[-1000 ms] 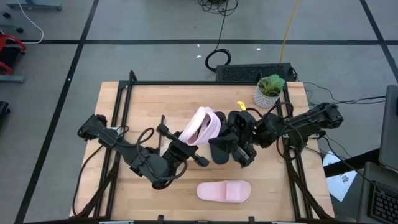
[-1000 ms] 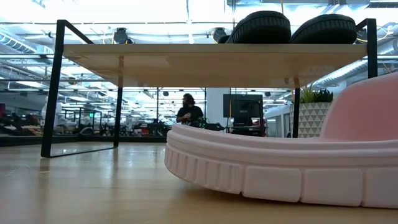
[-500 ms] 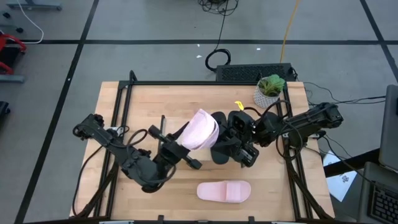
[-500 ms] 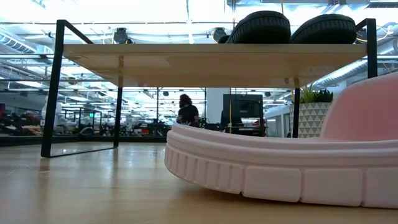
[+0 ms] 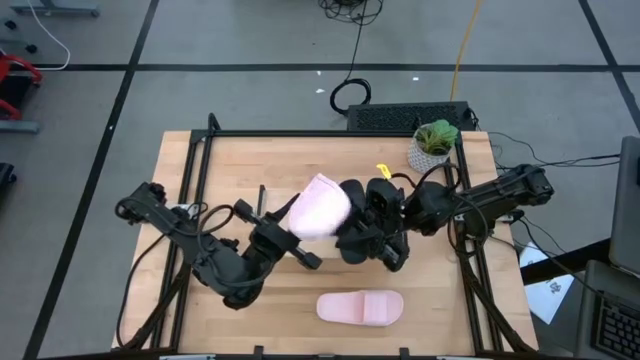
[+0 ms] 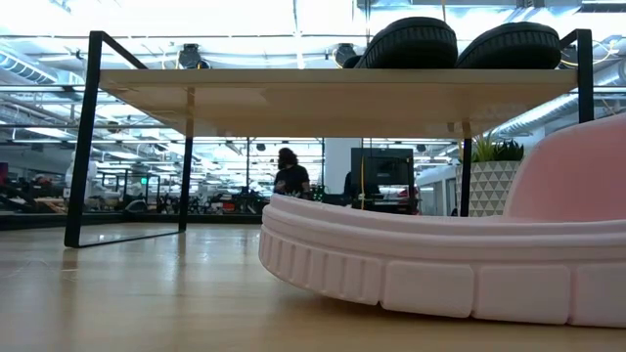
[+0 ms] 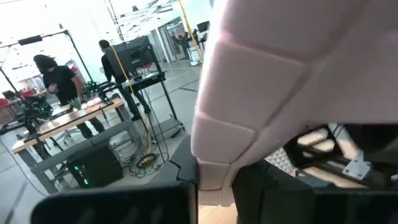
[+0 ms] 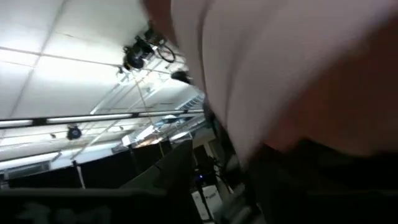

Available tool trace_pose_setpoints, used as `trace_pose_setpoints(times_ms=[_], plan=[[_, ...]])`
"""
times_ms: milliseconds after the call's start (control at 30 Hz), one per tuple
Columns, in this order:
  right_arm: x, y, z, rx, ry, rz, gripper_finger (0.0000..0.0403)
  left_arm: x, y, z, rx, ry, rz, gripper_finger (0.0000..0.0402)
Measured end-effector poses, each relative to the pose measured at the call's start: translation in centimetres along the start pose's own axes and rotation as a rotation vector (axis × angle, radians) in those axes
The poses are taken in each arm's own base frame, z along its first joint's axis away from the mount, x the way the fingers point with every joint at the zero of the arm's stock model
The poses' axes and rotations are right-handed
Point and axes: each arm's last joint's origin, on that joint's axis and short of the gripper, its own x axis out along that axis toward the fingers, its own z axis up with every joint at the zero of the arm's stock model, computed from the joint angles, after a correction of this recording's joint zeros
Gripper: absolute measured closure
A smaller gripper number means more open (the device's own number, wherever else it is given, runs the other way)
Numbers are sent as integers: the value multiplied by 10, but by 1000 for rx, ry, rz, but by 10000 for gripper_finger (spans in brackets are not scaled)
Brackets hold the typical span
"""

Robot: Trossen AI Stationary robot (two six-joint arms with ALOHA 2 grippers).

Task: Pick and place slides into the shelf
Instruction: Put the right pink slipper on the shelf

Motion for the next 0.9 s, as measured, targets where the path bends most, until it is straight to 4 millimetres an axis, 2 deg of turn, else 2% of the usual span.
trace_pose_setpoints(times_ms=[133,333,500,700,800,900], plan=[[0,-4,-6,-26,41,-31,257,1,7,5,-73,9,19,358],[0,-5,-4,-39,28,-47,257,-1,7,5,-63,3,5,358],[-1,-4,-2,-49,15,-43,257,0,27,17,-116,3,5,358],[-5,8,16,-114,-23,-1,257,-4,70,37,-243,-2,-19,358],[-12,22,35,-174,-62,18,257,-10,98,45,-367,-2,-43,358],[-22,37,57,-238,-86,27,257,-20,116,46,-517,2,-82,358]])
